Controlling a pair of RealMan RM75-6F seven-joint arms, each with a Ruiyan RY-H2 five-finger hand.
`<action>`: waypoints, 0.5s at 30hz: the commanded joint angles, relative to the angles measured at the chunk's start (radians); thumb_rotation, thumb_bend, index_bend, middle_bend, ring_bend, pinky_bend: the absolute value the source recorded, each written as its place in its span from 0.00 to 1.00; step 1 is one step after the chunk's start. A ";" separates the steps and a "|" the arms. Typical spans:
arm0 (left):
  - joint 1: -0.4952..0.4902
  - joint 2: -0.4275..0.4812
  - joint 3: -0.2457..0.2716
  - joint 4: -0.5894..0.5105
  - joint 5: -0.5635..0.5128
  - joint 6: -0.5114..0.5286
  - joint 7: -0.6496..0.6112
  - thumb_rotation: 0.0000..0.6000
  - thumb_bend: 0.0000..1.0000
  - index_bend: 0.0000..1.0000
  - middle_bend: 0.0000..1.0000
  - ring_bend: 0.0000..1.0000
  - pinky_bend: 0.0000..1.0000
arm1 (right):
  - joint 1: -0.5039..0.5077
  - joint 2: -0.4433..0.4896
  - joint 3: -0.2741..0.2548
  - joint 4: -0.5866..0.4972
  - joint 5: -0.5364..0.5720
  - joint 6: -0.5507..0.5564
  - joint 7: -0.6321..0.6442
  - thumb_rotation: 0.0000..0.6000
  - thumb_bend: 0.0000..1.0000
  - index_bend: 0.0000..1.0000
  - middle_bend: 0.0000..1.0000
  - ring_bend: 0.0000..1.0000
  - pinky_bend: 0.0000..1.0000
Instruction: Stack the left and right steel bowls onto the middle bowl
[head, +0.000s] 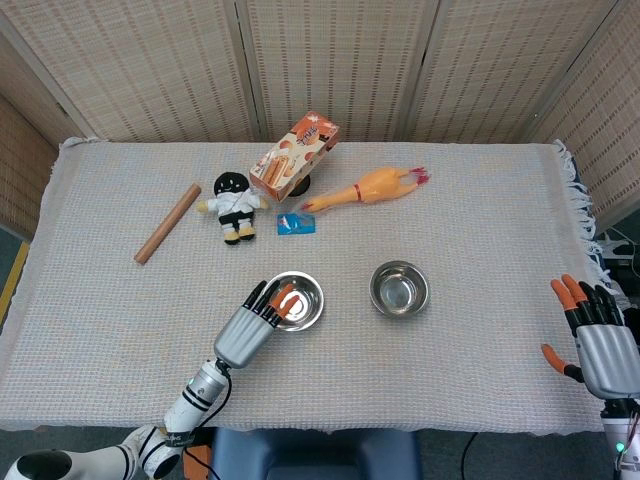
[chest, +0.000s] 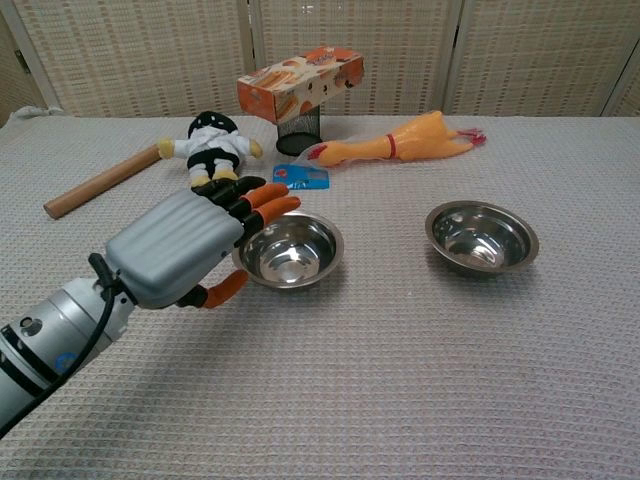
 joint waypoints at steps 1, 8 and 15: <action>0.069 0.167 0.055 -0.253 -0.017 0.010 0.091 1.00 0.46 0.00 0.00 0.00 0.13 | 0.036 -0.035 -0.010 0.021 -0.028 -0.048 -0.030 1.00 0.15 0.00 0.00 0.00 0.00; 0.242 0.399 0.139 -0.402 -0.012 0.205 0.081 1.00 0.46 0.00 0.00 0.00 0.13 | 0.196 -0.226 0.017 0.129 -0.095 -0.205 -0.136 1.00 0.15 0.21 0.00 0.00 0.00; 0.340 0.476 0.146 -0.355 -0.021 0.314 -0.080 1.00 0.46 0.00 0.00 0.00 0.12 | 0.326 -0.465 0.053 0.302 -0.065 -0.339 -0.231 1.00 0.16 0.39 0.00 0.00 0.00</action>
